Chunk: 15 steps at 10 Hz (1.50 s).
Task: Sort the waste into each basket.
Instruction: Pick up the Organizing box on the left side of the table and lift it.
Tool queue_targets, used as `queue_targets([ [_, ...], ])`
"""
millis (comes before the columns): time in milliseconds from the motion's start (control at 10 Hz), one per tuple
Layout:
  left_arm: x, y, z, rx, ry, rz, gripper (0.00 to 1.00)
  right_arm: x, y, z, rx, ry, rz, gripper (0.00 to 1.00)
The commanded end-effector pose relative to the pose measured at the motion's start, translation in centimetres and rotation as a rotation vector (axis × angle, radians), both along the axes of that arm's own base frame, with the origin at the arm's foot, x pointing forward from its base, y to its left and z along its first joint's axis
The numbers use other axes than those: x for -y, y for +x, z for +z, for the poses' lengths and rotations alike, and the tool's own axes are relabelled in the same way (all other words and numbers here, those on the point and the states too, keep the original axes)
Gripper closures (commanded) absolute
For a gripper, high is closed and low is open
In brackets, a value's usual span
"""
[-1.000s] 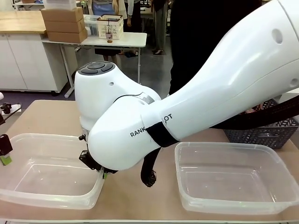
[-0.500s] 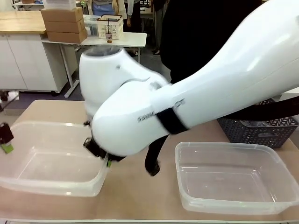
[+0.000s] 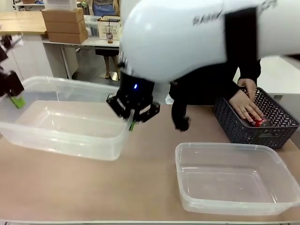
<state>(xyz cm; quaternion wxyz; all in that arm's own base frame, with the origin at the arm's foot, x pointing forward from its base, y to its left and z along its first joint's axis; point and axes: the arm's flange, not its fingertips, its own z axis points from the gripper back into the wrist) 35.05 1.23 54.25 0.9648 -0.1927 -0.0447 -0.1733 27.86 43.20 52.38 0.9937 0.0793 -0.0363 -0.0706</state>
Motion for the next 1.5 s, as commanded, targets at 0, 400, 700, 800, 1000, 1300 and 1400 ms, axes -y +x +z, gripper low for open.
queue_targets([
  [0,-0.3,0.7,1.0,0.02,-0.019,0.008,1.0,4.3,-0.6,-0.7,-0.019,-0.068,0.071,1.0],
  [400,0.0,0.0,0.0,0.0,0.0,0.0,1.0,0.0,0.0,0.0,0.0,0.0,0.0,1.0],
  [700,6.9,-1.1,-0.9,-0.004,-0.09,0.046,0.94,7.3,3.6,0.7,0.011,-0.117,0.039,0.96],
  [800,9.9,-1.5,-1.7,-0.032,-0.12,0.095,0.94,10.2,4.3,1.0,0.001,-0.134,0.071,0.96],
  [1000,16.1,-1.6,-2.3,-0.04,-0.15,0.272,0.94,15.6,4.2,-0.2,0.028,-0.243,0.12,0.96],
  [1300,22.0,1.0,-2.7,-0.019,-0.128,0.314,0.94,20.2,3.4,-3.2,0.017,-0.169,0.188,0.96],
  [1400,22.0,2.3,-3.0,-0.107,-0.126,0.332,0.94,20.5,3.1,-4.3,0.06,-0.118,0.123,0.96],
])
